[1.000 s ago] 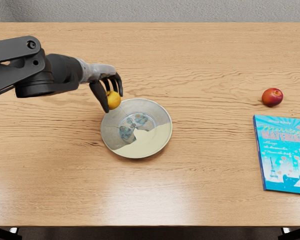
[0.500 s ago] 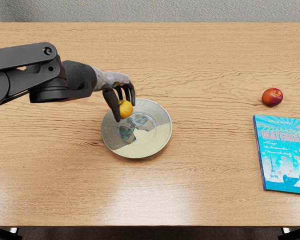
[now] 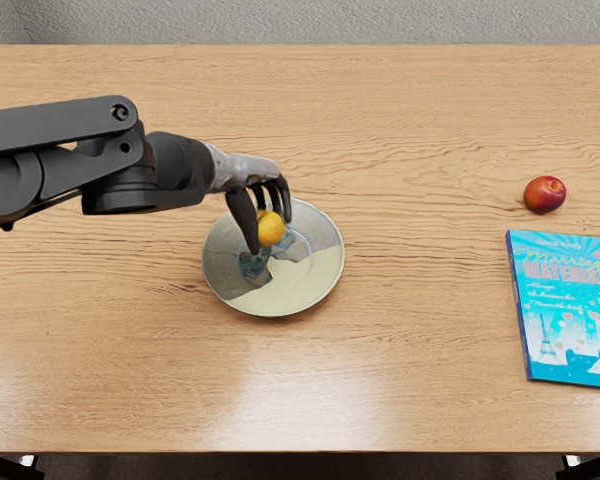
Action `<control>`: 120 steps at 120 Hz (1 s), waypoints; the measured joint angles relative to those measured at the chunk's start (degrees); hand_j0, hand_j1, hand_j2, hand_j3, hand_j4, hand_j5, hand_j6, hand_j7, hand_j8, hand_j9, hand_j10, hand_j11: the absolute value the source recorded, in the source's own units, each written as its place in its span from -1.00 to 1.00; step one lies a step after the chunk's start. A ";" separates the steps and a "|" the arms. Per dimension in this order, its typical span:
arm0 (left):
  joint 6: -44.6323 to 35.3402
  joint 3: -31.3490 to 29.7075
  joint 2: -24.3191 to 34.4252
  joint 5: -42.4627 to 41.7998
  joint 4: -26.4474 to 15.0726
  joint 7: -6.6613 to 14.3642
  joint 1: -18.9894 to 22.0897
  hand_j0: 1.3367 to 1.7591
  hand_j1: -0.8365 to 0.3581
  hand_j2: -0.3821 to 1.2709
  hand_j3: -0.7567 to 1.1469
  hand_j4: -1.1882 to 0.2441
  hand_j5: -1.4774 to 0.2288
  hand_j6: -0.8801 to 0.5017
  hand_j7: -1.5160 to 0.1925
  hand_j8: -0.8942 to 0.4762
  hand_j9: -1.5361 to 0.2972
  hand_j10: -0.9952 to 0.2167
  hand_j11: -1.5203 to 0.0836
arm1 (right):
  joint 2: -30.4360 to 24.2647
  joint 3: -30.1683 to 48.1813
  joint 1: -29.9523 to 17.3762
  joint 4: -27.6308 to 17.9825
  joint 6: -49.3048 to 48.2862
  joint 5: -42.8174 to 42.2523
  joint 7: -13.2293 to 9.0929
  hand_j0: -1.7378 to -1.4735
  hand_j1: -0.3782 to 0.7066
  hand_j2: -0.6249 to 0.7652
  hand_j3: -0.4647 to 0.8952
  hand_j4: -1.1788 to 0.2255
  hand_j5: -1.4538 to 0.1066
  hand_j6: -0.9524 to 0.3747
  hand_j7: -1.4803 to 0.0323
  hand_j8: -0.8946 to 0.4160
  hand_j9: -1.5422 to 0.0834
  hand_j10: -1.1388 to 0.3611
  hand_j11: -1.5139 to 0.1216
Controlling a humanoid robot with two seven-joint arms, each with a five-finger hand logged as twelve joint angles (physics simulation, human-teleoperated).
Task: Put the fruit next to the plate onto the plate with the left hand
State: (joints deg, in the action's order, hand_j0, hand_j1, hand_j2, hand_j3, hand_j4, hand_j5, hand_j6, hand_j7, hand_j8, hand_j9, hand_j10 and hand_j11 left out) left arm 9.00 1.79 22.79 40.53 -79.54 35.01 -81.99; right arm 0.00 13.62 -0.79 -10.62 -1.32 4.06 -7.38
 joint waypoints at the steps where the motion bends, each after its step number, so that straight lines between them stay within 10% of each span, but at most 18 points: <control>1: -0.33 0.02 -0.01 0.01 0.03 0.00 0.00 0.51 0.03 -0.13 -0.20 -0.06 -0.16 -0.21 -0.10 -0.22 -0.13 -0.28 -0.02 | 0.00 0.00 0.00 0.00 0.00 0.00 0.00 -0.40 -0.89 -0.11 -0.32 0.64 0.82 0.39 0.91 0.32 0.85 0.48 0.81; 34: -4.05 0.21 0.05 -1.47 0.35 -0.01 -0.36 0.52 0.74 -0.43 -0.20 0.47 0.50 0.14 0.55 0.17 0.47 0.40 0.66 | 0.00 0.00 0.00 -0.01 0.00 0.00 0.00 -0.40 -0.89 -0.11 -0.32 0.64 0.82 0.39 0.91 0.32 0.85 0.48 0.81; 92: 1.10 4.36 13.47 -35.55 -2.06 -0.01 0.94 0.52 0.96 -0.53 -0.20 0.64 0.71 0.26 0.75 0.29 0.66 0.62 0.87 | 0.00 0.00 0.00 -0.01 0.00 -0.01 0.00 -0.40 -0.89 -0.11 -0.32 0.64 0.82 0.39 0.91 0.32 0.85 0.48 0.81; 120: 3.50 16.71 20.98 -51.81 -5.76 -0.01 20.71 0.52 0.98 -0.53 -0.20 0.65 0.72 0.27 0.77 0.30 0.67 0.64 0.89 | 0.00 -0.61 0.00 -0.01 0.00 -0.01 0.00 -0.40 -0.89 -0.11 -0.32 0.64 0.82 0.39 0.91 0.32 0.85 0.48 0.81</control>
State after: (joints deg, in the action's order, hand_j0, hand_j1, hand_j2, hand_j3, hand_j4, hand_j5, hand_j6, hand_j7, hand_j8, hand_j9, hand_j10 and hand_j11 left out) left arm 12.51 18.50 43.77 -11.27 -85.30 35.00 -61.28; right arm 0.00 13.01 -0.79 -10.64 -1.32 4.04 -7.38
